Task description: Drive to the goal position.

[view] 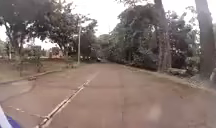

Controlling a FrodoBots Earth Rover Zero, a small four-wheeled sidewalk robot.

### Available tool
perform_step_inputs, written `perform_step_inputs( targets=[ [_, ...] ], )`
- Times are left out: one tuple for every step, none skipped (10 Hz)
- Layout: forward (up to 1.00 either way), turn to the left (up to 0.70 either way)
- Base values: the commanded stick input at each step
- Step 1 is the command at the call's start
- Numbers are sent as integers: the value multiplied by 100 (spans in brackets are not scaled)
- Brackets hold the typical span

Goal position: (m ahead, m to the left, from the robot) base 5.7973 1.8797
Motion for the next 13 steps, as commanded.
perform_step_inputs(
  targets=[
    [70,0],
    [70,0],
    [70,0],
    [70,0],
    [70,0],
    [70,0],
    [70,0],
    [70,0],
    [70,0],
    [70,0],
    [70,0],
    [70,0],
    [70,0]
  ],
)
